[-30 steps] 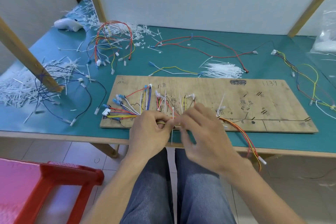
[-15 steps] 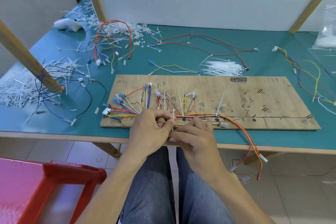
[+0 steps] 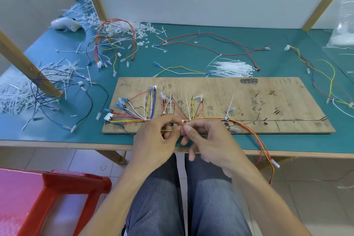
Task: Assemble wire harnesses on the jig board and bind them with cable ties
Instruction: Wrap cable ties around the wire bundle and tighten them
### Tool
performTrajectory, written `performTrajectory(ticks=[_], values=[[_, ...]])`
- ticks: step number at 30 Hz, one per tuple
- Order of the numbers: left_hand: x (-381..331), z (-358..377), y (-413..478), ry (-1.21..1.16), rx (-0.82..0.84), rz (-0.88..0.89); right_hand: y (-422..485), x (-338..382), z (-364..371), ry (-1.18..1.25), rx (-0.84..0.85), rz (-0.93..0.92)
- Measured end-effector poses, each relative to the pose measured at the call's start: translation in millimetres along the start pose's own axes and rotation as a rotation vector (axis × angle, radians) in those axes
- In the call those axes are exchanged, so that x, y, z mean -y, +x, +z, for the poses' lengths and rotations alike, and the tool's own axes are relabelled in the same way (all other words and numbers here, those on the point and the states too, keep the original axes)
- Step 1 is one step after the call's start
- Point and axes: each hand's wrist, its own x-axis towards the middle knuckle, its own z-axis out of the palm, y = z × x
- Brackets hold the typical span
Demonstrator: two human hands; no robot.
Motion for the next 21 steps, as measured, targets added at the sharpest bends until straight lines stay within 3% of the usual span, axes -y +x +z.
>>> performTrajectory(ticks=[21], values=[[0, -4, -4, -0.003, 0.005, 0.031, 9, 21, -11, 0.042, 0.202, 0.262]])
